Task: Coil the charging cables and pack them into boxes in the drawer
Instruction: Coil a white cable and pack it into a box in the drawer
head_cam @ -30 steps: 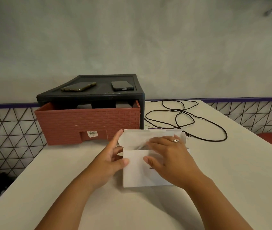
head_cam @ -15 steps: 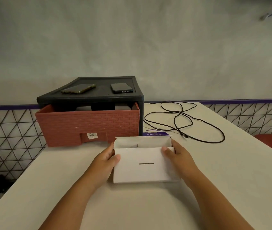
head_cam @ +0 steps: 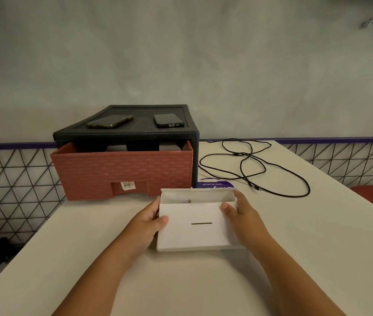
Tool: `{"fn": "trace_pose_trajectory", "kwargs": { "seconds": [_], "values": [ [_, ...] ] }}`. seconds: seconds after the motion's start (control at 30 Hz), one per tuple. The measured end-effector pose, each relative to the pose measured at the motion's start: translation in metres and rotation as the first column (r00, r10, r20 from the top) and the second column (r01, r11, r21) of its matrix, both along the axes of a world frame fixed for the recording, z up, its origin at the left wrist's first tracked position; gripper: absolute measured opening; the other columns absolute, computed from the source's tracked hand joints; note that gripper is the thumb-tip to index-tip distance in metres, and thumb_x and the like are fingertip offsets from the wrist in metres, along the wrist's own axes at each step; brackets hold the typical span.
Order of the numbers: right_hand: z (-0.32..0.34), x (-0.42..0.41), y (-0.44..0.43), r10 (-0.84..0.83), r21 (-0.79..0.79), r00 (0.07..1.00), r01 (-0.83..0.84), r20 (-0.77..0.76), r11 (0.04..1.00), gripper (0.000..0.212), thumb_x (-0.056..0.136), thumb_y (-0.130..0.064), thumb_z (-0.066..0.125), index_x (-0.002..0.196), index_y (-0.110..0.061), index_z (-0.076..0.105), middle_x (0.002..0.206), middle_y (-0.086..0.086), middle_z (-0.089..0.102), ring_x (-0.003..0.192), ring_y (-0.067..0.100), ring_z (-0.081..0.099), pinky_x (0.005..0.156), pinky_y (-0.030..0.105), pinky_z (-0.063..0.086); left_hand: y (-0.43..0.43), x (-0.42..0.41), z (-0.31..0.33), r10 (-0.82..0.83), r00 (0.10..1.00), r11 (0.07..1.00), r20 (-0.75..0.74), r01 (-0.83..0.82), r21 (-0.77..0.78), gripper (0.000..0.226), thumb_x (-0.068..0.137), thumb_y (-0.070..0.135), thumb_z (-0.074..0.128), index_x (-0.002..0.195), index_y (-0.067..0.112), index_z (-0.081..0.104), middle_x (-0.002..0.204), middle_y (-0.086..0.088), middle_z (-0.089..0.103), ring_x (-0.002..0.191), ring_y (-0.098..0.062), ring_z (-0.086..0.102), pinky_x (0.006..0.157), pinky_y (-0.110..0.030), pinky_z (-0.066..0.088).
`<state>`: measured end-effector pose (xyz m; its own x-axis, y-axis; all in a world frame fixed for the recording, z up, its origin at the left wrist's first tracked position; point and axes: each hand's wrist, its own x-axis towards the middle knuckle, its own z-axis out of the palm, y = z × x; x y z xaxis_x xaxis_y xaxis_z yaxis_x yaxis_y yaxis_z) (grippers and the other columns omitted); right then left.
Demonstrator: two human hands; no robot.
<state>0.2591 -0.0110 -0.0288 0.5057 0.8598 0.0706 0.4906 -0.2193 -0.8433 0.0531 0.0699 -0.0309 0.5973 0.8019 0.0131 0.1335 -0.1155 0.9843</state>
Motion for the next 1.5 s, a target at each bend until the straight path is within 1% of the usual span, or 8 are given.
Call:
{"fn": "trace_pose_trajectory", "kwargs": {
  "seconds": [0.13,0.27,0.37,0.47,0.67,0.77,1.13,1.5],
  "values": [
    [-0.003,0.002,0.000,0.012,0.017,0.999,-0.012,-0.042,1.000,0.057,0.098,-0.032,0.040,0.148,-0.025,0.015,0.148,0.005,0.035,0.135,0.025,0.033,0.104,0.031,0.028,0.002,0.000,-0.002,-0.021,1.000,0.999,0.006,0.021,-0.029,0.051,0.096,0.000,0.041,0.119,0.045,0.046,0.113,0.019,0.067,0.108,-0.001,0.060,0.095,-0.023,0.042],
    [-0.004,0.000,0.001,0.029,0.126,0.998,-0.022,-0.056,0.992,0.062,0.097,-0.022,0.044,0.148,-0.031,0.009,0.132,-0.012,0.040,0.122,0.016,0.042,0.088,0.021,0.030,0.002,0.002,-0.006,0.032,0.999,0.999,-0.035,-0.032,-0.012,0.048,0.097,0.004,0.041,0.133,0.035,0.042,0.118,0.011,0.063,0.108,-0.007,0.060,0.094,-0.026,0.045],
    [-0.001,-0.002,0.000,-0.006,0.169,1.000,0.009,-0.019,0.986,0.061,0.094,-0.012,0.049,0.143,-0.036,0.022,0.114,-0.001,0.059,0.094,0.018,0.052,0.066,0.019,0.035,0.001,0.006,-0.008,0.105,0.990,0.994,-0.089,-0.102,0.043,0.061,0.096,0.016,0.049,0.145,0.039,0.021,0.137,0.014,0.046,0.124,-0.009,0.047,0.107,-0.034,0.036],
    [0.001,-0.003,-0.002,-0.023,0.171,0.994,0.004,0.108,0.985,0.058,0.087,-0.001,0.048,0.134,-0.034,0.038,0.121,0.000,0.058,0.091,0.019,0.054,0.070,0.021,0.036,-0.008,0.010,-0.005,0.140,0.984,0.982,-0.110,-0.124,0.144,0.076,0.093,0.016,0.055,0.147,0.037,0.007,0.139,0.017,0.030,0.129,0.001,0.029,0.106,-0.020,0.024],
    [0.003,-0.009,-0.009,0.100,-0.017,0.968,-0.099,0.229,0.995,0.049,0.081,-0.042,0.066,0.124,-0.019,0.058,0.126,-0.005,0.045,0.117,0.014,0.049,0.096,0.026,0.037,-0.005,0.012,-0.010,0.175,0.959,0.963,-0.221,-0.120,0.242,0.062,0.088,0.030,0.062,0.142,0.028,0.032,0.148,0.009,0.030,0.133,-0.004,0.027,0.102,-0.017,0.022],
    [0.006,-0.013,-0.008,0.072,-0.051,0.956,-0.060,0.285,0.997,0.052,0.080,-0.053,0.062,0.119,-0.018,0.059,0.122,-0.003,0.047,0.109,0.015,0.051,0.085,0.025,0.038,-0.004,0.012,-0.010,0.180,0.958,0.957,-0.225,-0.117,0.266,0.062,0.087,0.030,0.063,0.141,0.026,0.034,0.148,0.008,0.030,0.133,-0.004,0.028,0.102,-0.016,0.022],
    [0.008,-0.016,0.001,0.090,-0.193,0.921,-0.016,0.380,0.981,0.061,0.086,-0.053,0.053,0.139,-0.029,0.039,0.142,-0.005,0.035,0.129,0.024,0.036,0.100,0.034,0.037,-0.002,0.014,-0.010,0.102,0.962,0.965,-0.254,-0.034,0.259,0.076,0.080,0.035,0.069,0.144,0.029,0.028,0.151,0.010,0.024,0.128,0.001,0.025,0.100,-0.015,0.020],
    [0.001,-0.019,-0.003,0.006,-0.054,0.932,0.014,0.363,0.998,0.043,0.086,-0.053,0.053,0.121,-0.028,0.052,0.124,-0.005,0.047,0.116,0.023,0.045,0.088,0.032,0.040,-0.008,0.013,-0.012,0.154,0.963,0.938,-0.223,-0.072,0.339,0.079,0.077,0.035,0.073,0.142,0.028,0.029,0.139,0.012,0.028,0.119,0.001,0.029,0.095,-0.014,0.022]
  ]
}}
